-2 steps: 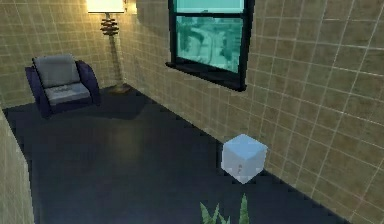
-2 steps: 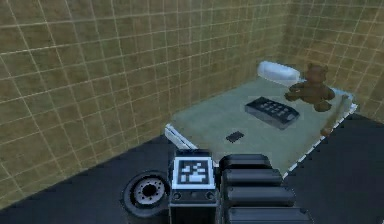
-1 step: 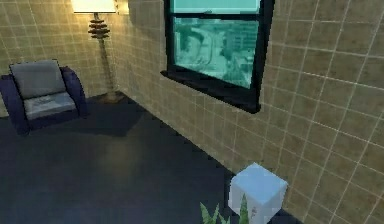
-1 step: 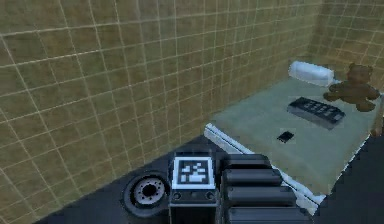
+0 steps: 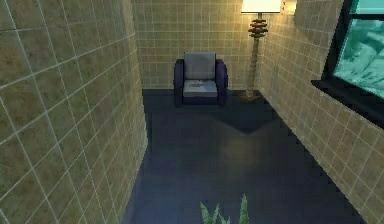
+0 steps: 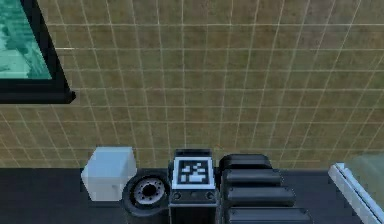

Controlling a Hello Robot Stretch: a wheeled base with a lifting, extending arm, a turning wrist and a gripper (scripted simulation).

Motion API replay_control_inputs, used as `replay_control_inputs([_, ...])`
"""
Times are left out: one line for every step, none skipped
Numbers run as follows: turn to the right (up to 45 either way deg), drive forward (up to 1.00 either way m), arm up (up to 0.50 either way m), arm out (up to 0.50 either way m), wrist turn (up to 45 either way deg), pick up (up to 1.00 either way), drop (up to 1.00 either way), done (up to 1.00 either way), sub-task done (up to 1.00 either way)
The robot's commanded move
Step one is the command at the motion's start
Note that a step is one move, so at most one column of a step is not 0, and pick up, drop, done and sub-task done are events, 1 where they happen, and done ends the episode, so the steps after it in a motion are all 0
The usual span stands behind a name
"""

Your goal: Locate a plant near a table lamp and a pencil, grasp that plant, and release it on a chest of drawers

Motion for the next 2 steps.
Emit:
replay_control_inputs([0.0, 1.00, 0.00, 0.00, 0.0, 0.00, 0.00, 0.00, 0.00])
replay_control_inputs([-3.0, 0.00, 0.00, 0.00, 0.0, 0.00, 0.00, 0.00, 0.00])
